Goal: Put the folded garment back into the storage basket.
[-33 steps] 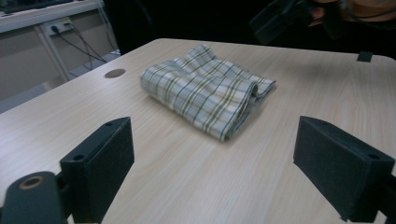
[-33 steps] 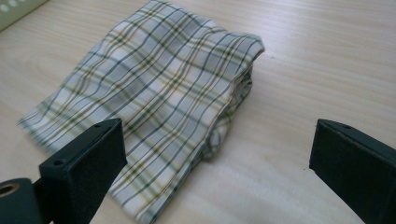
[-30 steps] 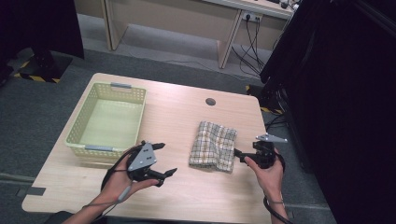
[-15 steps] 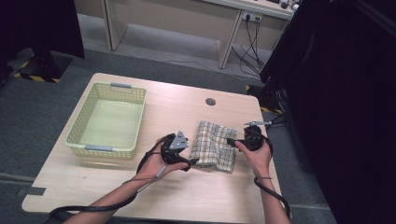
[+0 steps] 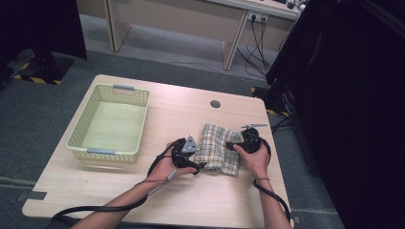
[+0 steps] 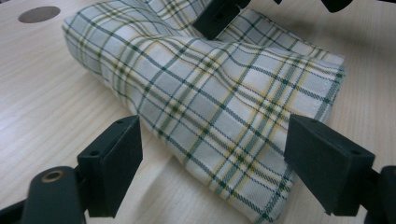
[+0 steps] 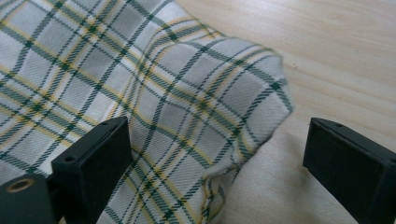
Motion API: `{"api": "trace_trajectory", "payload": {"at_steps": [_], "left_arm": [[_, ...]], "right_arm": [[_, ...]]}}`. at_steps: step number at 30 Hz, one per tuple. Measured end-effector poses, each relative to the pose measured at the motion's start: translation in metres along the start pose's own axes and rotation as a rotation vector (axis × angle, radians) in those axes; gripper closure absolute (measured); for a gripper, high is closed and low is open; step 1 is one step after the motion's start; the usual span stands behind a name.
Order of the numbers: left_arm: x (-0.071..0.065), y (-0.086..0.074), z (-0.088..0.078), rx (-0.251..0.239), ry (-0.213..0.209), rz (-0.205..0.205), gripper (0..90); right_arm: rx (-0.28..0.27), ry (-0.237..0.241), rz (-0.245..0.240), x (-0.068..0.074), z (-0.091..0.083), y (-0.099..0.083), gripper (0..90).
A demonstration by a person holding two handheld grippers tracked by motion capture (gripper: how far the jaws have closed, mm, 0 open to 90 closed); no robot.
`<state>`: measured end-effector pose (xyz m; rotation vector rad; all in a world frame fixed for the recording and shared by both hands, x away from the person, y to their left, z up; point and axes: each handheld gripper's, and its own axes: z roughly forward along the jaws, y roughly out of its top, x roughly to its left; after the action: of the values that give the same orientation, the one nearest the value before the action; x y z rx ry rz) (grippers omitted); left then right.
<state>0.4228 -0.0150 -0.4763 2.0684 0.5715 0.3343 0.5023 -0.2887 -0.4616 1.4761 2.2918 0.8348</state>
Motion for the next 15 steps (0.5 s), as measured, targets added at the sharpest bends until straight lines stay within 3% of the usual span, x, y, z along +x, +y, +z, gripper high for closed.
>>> {"api": "trace_trajectory", "payload": {"at_steps": [7, 10, 11, 12, 15], "left_arm": [[-0.001, 0.003, 0.007, 0.042, -0.006, 0.014, 23.0], [-0.002, 0.004, 0.011, 0.080, -0.006, 0.024, 27.1], [-0.002, 0.006, 0.014, 0.116, -0.002, 0.026, 28.9], [-0.002, 0.006, 0.014, 0.116, -0.002, 0.026, 30.5], [-0.003, 0.006, 0.017, 0.126, -0.014, -0.016, 37.2]], "right_arm": [[-0.009, -0.010, -0.007, 0.003, 0.004, -0.003, 9.6], [-0.023, -0.001, -0.022, 0.005, 0.003, -0.004, 16.3], [-0.029, 0.004, -0.026, 0.006, 0.002, -0.005, 18.9], [-0.036, 0.008, -0.029, 0.007, 0.001, -0.006, 21.7], [-0.077, 0.024, -0.031, 0.010, 0.000, -0.010, 33.0]]}}
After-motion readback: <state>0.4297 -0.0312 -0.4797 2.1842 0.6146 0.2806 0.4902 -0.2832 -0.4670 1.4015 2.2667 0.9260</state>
